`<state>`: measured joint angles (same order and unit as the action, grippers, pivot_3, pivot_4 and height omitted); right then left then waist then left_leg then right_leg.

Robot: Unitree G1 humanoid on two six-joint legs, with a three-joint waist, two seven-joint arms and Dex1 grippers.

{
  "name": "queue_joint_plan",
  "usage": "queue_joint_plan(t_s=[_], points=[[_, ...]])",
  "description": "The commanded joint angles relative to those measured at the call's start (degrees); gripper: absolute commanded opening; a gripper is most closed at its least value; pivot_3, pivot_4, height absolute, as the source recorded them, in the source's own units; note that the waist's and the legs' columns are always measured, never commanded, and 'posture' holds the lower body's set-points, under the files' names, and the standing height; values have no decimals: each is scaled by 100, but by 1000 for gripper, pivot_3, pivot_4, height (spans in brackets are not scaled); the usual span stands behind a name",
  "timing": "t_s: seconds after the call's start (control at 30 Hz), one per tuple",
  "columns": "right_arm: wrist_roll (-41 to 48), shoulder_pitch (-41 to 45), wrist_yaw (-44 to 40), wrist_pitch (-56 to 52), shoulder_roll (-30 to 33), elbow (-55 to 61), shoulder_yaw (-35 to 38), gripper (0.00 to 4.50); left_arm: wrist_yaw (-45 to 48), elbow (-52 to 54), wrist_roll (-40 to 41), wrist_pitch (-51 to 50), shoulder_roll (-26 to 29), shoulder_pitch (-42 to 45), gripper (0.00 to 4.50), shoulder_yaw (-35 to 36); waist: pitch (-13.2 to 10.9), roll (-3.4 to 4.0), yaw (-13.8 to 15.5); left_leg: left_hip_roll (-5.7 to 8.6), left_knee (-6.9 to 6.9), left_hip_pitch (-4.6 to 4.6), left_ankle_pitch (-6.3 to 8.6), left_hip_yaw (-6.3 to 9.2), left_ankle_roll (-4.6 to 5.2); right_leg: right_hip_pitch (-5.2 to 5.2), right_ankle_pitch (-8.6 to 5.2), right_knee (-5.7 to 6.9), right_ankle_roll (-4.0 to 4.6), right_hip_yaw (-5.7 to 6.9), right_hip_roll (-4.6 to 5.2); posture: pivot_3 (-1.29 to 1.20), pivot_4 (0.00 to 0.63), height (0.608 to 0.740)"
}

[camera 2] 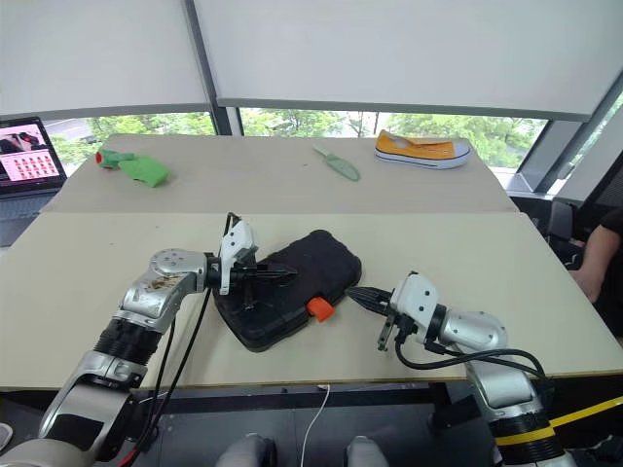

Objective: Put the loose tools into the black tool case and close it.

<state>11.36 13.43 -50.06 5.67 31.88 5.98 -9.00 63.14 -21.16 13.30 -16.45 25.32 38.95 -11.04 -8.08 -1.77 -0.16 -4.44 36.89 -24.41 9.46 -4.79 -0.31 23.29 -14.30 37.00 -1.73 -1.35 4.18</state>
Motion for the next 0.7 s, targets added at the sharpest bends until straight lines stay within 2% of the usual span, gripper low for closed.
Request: queue_joint_plan(t_s=[0.03,0.1,0.37,0.7], points=[[-229,162,-2,-8,-147,-115,-228,0,-83,-499,-288,-97,-35,-362,118,-199,8,2,11,2,-2,14,1,-1,0,-14,-17,0,-22,1,4,0,150,740],[-334,170,-37,-11,-198,-283,-361,0,-73,-449,-273,-69,-24,-404,118,-181,24,8,4,5,-3,22,2,-4,1,-20,-42,1,15,0,12,0,150,740],[-740,316,46,259,-459,-1224,-559,0,-20,-339,-271,-7,89,-558,118,-91,62,15,-66,4,-17,40,4,-5,5,-29,-45,5,20,-1,10,0,150,740],[-689,249,-58,-6,-676,-1168,-595,0,45,-525,-336,35,73,-365,118,-101,63,18,-67,5,-20,40,5,-5,5,-27,-46,7,15,-2,10,0,150,740]])
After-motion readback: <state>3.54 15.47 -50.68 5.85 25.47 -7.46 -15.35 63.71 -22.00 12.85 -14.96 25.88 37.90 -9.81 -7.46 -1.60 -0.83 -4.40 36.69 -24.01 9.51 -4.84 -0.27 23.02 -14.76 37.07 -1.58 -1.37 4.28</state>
